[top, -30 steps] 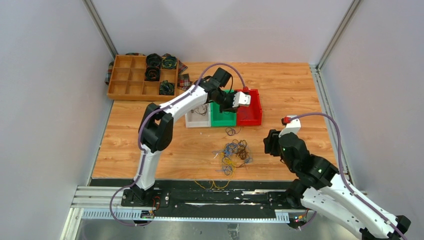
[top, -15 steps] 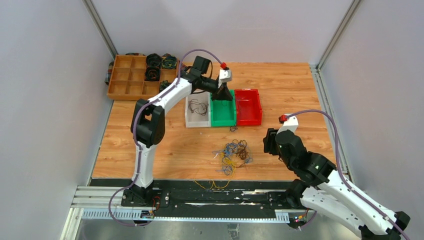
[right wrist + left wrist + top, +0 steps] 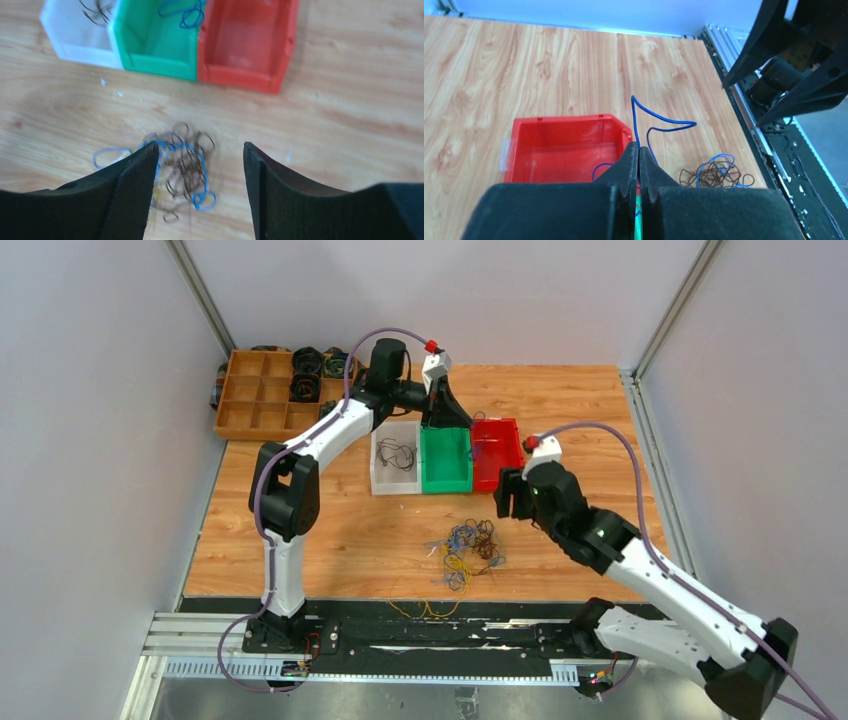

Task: Untangle the cables
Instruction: Place the cable in the bin.

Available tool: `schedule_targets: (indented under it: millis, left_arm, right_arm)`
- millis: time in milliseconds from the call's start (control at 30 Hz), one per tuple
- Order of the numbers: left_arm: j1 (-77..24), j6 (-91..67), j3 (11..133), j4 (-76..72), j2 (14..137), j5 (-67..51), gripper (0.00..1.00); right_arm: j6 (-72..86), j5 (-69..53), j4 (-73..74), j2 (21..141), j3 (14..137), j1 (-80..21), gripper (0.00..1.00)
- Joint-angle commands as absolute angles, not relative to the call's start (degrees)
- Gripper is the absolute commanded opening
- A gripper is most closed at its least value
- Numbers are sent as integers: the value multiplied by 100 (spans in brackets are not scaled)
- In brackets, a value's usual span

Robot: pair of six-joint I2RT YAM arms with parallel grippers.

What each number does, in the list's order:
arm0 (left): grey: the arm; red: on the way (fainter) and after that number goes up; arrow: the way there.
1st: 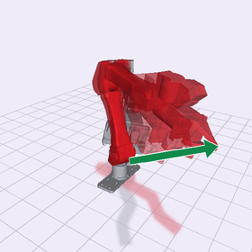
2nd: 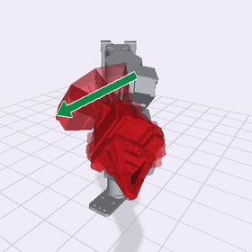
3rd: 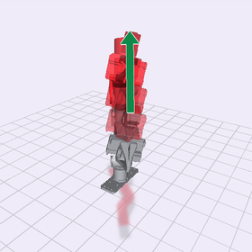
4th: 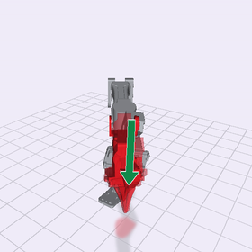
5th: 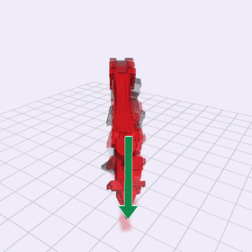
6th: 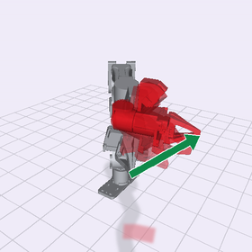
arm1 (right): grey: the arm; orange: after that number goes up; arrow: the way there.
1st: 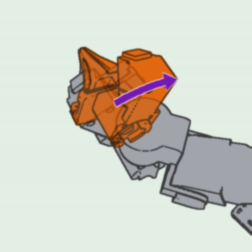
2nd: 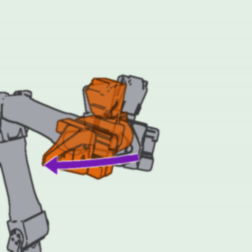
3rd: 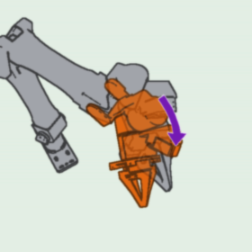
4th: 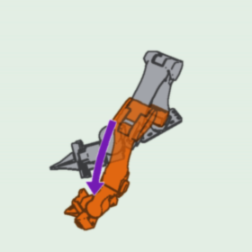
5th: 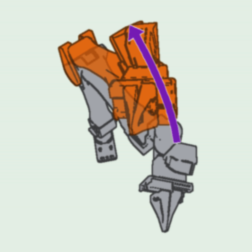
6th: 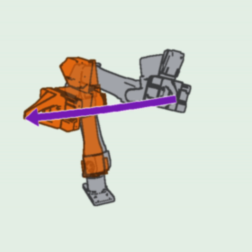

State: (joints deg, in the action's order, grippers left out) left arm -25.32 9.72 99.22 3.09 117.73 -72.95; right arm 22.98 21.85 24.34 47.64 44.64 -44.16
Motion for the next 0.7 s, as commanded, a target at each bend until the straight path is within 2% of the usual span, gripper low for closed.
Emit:
schedule_targets:
  millis: [0,200,467,667]
  left_arm:
    - [-2525,214,9752,-629,11417,-7658,1]
    - [-2475,225,9687,-629,11433,-7806,1]
    - [-2452,375,9815,-628,11740,-8025,1]
    - [-2434,599,9550,-698,11945,-7843,1]
  right_arm:
    - [1381,1325,1244,5593,5239,-4081,64]
    - [1091,680,566,6739,5977,-3573,60]
    - [1135,6,250,7648,6400,-3411,47]
    - [1242,80,24,8016,6351,-3417,17]
